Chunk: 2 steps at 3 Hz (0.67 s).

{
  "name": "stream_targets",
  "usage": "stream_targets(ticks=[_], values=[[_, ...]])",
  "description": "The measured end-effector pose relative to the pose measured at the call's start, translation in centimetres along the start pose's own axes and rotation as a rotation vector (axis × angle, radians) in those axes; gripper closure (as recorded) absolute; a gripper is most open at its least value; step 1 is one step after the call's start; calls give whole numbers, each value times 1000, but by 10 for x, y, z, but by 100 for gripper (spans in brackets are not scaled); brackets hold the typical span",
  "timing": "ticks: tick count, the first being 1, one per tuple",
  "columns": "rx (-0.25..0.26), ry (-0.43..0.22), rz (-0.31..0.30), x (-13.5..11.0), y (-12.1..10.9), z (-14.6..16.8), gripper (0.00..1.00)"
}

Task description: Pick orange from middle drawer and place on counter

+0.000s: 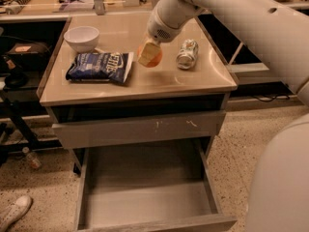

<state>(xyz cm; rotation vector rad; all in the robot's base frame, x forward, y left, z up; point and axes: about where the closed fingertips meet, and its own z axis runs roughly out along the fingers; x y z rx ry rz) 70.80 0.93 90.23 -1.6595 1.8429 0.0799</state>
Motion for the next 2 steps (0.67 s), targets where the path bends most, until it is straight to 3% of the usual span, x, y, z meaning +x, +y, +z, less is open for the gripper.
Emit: stream_targets(ticks=[2], values=[[-39, 20, -8, 4, -5, 25, 100]])
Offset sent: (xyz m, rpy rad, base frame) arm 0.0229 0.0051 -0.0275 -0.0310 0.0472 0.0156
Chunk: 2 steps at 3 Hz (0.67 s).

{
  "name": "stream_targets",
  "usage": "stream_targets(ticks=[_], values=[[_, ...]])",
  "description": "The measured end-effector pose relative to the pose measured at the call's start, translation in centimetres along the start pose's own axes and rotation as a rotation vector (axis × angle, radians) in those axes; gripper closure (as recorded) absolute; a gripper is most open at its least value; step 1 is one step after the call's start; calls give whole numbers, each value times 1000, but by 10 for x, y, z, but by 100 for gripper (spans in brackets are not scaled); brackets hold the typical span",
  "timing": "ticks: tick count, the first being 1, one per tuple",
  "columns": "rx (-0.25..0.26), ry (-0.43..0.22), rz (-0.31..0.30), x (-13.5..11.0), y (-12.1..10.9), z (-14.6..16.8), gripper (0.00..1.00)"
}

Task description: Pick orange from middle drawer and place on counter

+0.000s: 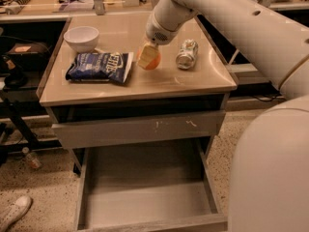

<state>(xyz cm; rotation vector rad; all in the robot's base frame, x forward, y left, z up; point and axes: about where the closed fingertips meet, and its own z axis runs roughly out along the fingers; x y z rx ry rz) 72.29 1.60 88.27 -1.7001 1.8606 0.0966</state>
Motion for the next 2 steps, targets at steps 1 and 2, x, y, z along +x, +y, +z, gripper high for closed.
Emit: stream_targets(ticks=[1, 2], values=[[-7, 6, 8, 7, -3, 6, 100], [-30, 10, 18, 14, -3, 21, 100]])
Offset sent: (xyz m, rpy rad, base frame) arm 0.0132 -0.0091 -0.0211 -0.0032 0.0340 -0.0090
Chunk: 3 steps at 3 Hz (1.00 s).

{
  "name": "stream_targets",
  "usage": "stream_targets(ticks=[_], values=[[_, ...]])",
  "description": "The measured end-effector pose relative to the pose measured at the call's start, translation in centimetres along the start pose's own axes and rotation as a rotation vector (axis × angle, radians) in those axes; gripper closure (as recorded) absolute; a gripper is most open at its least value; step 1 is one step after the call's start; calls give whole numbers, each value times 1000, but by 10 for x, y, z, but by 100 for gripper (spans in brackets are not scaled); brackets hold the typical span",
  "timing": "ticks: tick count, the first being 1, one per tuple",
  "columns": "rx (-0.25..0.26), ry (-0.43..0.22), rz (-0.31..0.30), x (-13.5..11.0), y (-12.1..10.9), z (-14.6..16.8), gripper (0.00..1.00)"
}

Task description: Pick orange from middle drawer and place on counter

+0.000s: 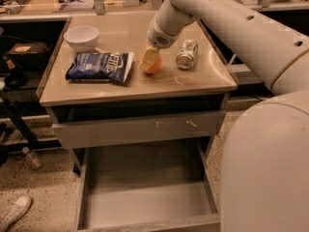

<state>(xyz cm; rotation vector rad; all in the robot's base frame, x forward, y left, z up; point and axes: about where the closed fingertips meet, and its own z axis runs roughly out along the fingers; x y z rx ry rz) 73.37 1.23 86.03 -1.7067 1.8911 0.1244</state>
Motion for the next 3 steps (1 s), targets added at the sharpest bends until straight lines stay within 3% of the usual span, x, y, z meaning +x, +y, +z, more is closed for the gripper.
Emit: stream_targets(ticks=[1, 3], values=[[0, 1, 0, 0, 0, 1, 100], [-1, 1, 0, 0, 0, 1, 58]])
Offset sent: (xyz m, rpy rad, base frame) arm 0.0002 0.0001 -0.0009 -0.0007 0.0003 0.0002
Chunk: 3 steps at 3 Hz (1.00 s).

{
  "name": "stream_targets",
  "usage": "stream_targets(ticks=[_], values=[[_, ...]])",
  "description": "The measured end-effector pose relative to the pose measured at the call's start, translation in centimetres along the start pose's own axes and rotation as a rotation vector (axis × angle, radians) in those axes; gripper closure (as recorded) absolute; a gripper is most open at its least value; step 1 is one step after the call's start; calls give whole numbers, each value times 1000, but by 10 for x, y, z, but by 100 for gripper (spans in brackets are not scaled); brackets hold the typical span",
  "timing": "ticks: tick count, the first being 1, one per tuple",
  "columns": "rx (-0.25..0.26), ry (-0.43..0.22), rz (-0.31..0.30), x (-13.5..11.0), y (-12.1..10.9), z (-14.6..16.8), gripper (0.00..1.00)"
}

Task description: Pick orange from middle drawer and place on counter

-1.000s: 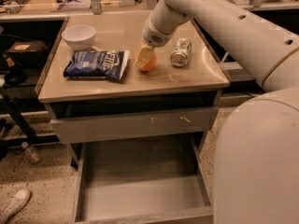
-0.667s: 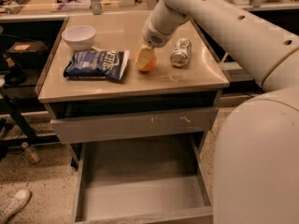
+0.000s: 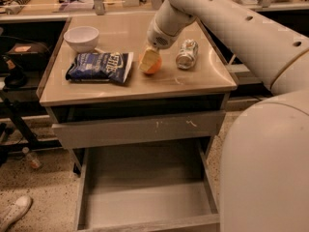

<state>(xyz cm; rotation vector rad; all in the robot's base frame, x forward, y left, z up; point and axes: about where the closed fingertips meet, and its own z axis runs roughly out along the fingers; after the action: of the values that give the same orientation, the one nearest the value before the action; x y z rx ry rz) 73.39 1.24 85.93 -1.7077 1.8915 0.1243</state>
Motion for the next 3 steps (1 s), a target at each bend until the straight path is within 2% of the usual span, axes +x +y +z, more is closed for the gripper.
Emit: stream_targets(ticks=[2, 3], values=[[0, 0, 0, 0, 0, 0, 12], [0, 0, 0, 0, 0, 0, 0]])
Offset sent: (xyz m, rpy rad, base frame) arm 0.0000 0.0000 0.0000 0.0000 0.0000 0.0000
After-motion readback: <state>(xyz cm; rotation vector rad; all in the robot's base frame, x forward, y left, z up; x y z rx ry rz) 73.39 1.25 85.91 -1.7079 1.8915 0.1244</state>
